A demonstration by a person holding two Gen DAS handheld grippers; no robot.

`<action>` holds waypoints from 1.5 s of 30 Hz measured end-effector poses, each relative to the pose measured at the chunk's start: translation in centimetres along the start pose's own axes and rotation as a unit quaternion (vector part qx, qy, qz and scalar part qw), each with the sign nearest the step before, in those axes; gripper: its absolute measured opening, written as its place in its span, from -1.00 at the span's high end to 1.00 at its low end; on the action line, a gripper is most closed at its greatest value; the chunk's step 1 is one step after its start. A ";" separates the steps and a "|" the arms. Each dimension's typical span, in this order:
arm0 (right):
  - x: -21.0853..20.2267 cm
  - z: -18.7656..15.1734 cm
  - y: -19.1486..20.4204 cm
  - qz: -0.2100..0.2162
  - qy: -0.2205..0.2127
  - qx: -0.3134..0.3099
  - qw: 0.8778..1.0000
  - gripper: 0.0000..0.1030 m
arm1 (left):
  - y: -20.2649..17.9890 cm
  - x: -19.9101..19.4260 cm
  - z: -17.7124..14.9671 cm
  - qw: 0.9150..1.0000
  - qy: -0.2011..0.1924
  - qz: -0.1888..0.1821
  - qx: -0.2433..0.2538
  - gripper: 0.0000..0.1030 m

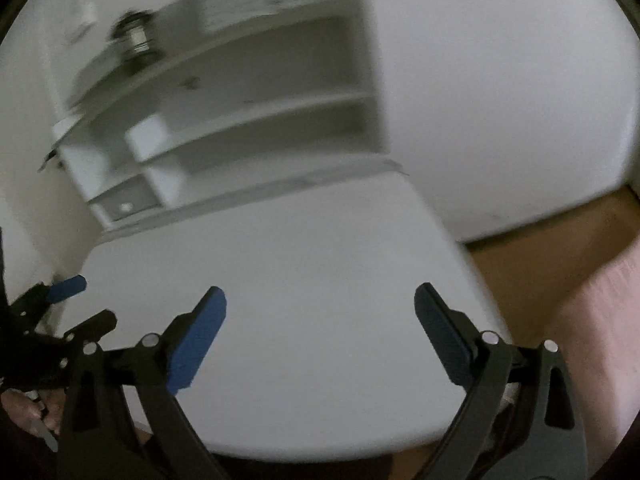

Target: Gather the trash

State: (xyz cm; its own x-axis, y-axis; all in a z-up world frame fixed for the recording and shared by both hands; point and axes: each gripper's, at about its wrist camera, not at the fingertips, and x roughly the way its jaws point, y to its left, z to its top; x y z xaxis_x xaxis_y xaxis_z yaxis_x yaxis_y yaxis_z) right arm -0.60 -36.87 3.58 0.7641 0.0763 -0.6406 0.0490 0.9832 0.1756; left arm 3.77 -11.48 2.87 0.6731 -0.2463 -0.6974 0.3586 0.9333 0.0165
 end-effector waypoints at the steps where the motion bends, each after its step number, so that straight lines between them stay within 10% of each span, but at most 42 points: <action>1: 0.8 0.5 1.6 0.010 0.000 -0.012 1.000 -0.79 | 1.8 -0.3 -0.3 1.000 0.002 0.012 -0.020 -0.86; 11: 4.5 0.6 8.0 0.060 0.019 -0.062 0.996 -0.79 | 8.9 -3.4 -3.0 0.991 -0.009 0.089 -0.102 -0.86; 45: 4.1 -0.7 7.5 0.065 0.015 -0.070 0.995 -0.79 | 8.9 -2.1 -3.4 0.992 -0.002 0.086 -0.088 -0.86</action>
State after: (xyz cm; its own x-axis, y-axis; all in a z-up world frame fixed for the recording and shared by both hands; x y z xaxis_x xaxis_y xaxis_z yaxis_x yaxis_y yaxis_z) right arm 2.46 -29.03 1.75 0.7385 0.2074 -0.6416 -0.1404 0.9780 0.1546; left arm 3.40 -1.78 2.06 0.7172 -0.0795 -0.6923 0.1201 0.9927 0.0103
